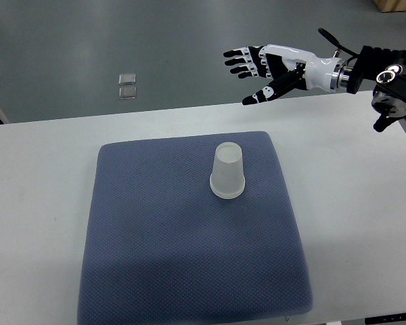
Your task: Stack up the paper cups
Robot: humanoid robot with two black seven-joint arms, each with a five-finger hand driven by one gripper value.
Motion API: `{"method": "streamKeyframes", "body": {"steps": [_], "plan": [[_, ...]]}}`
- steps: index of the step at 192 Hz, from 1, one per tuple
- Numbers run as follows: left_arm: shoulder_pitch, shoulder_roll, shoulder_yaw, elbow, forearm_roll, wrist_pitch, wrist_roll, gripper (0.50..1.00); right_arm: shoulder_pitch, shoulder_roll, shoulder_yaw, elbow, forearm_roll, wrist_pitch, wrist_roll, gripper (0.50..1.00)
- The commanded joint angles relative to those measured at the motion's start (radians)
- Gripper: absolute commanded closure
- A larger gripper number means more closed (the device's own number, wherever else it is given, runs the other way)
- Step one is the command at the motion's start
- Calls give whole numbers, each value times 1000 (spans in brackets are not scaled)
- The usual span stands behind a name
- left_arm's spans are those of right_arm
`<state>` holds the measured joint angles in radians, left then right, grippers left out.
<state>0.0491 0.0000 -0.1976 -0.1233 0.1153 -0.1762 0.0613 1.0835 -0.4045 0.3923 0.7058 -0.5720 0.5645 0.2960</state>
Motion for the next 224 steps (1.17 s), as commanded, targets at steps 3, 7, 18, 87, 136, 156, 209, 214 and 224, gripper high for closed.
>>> {"method": "streamKeyframes", "body": {"steps": [3,7,18,87,136,156,209,214,224], "plan": [[0,0,1,1,0,0,0,500,-37,32,2,-61,221,-6,-101,585],[0,0,0,1,0,1,0,500,-43,36,2,-74,267,-8,-118,585],[0,0,0,-1,1,0,0,500,-66,52,2,-104,388,-9,-164,585],[0,0,0,-1,0,1,-1,500,-114,111,2,-201,727,-23,-325,585],[0,0,0,1,0,0,0,500,-145,148,5,-203,748,-97,-347,585],[0,0,0,1,0,0,0,500,-148,148,3,-203,747,-90,-348,583],[0,0,0,1,0,1,0,500,-151,147,7,-201,747,-48,-334,581],[0,0,0,-1,0,1,0,500,-151,145,7,-201,747,-40,-334,581],[0,0,0,1,0,0,0,500,-152,141,7,-201,747,-25,-333,581]]}}
